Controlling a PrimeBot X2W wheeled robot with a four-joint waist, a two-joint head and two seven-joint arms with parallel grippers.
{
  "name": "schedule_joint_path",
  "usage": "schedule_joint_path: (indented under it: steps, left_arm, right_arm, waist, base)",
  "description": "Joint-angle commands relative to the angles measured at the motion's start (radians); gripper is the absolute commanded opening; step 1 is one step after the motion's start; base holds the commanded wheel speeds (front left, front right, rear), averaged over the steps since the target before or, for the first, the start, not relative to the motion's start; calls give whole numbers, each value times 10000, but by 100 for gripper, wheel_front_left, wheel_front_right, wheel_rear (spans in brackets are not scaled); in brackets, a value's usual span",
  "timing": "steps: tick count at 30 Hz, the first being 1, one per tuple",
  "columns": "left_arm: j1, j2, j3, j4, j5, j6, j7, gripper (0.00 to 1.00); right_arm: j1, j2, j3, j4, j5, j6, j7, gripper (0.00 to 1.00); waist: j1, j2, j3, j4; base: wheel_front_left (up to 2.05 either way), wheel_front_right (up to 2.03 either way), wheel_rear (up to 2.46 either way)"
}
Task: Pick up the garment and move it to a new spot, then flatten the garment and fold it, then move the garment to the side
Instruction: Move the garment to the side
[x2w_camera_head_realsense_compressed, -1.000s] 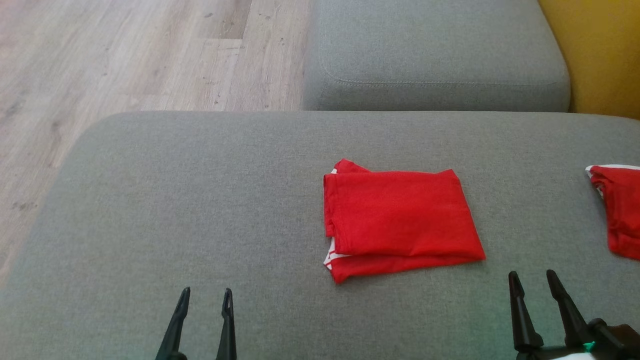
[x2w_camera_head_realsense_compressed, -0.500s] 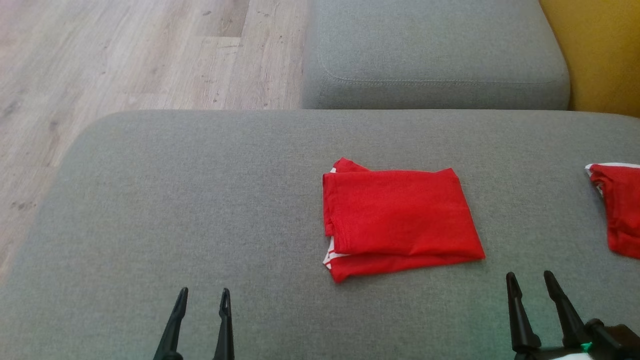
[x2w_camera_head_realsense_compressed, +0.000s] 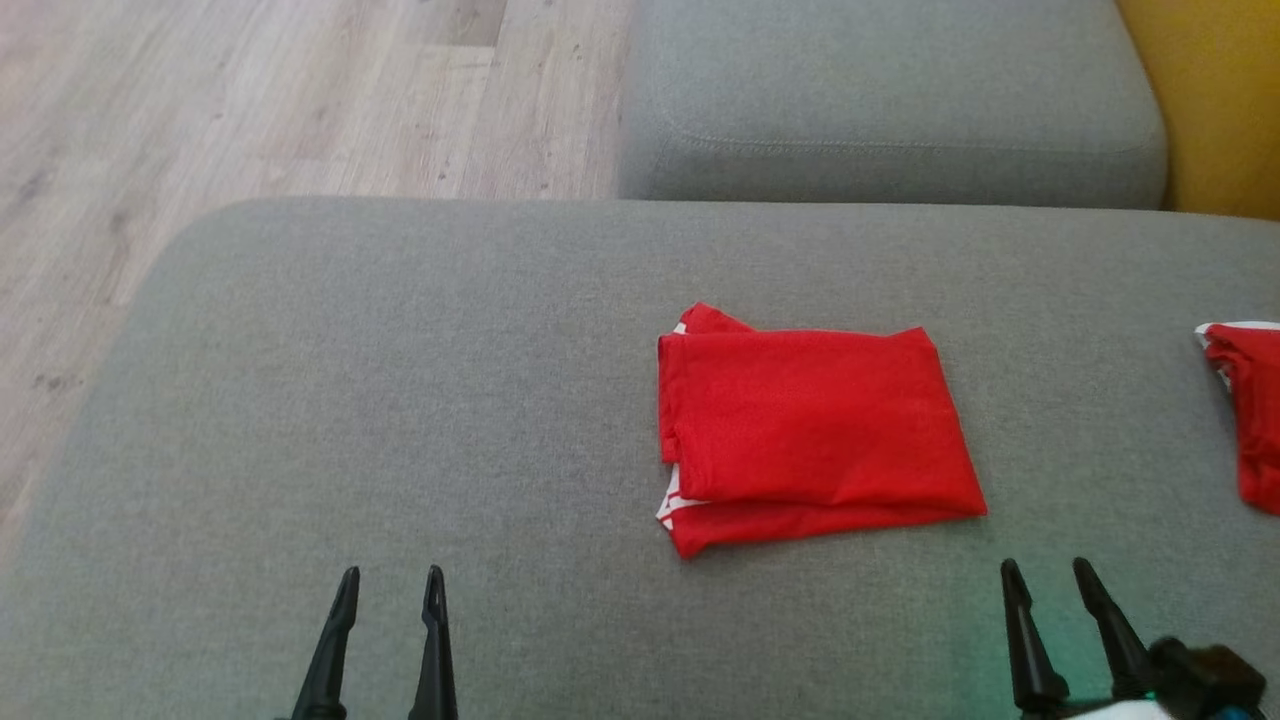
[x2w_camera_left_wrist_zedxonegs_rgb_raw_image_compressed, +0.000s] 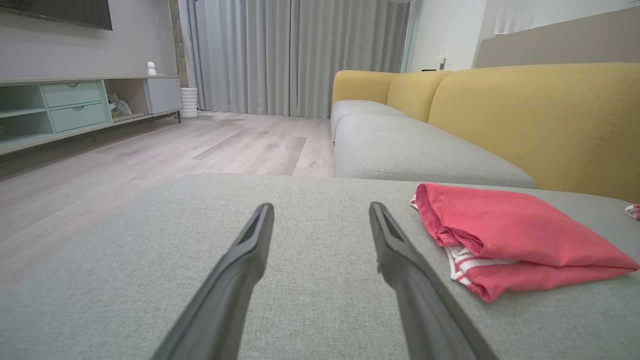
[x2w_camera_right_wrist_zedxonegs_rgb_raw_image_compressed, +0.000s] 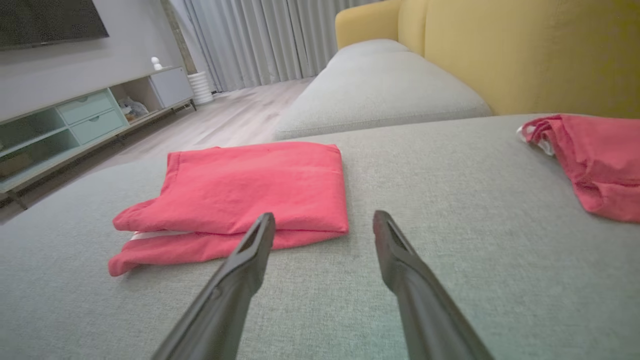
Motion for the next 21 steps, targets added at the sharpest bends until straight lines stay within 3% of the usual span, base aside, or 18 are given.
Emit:
schedule_joint_path:
  steps: [1, 7, 17, 21]
  left_arm:
    - [-387, -80, 251, -301, 25, 35, -95, 100]
    - [-575, -81, -111, -328, 277, -162, -95, 100]
    - [-1356, -81, -885, -318, 255, -389, -95, 100]
    - [-1570, -81, -1111, -299, 265, -398, -95, 100]
  right_arm:
    - [-704, -260, 173, 35, 94, -7, -110, 100]
    - [-1903, -570, 562, 1558, 939, -7, 214, 100]
    - [-4445, -2230, 1206, 2496, 3905, -7, 2812, 100]
    - [-4971, -2569, 1397, 2805, 4802, -7, 3698, 100]
  waist:
    - [0, 0, 110, 64]
    - [0, 0, 491, 184]
    - [0, 0, 1610, 612]
    - [0, 0, 1822, 734]
  base:
    - [0, 0, 0]
    - [0, 0, 0]
    - [0, 0, 0]
    - [0, 0, 0]
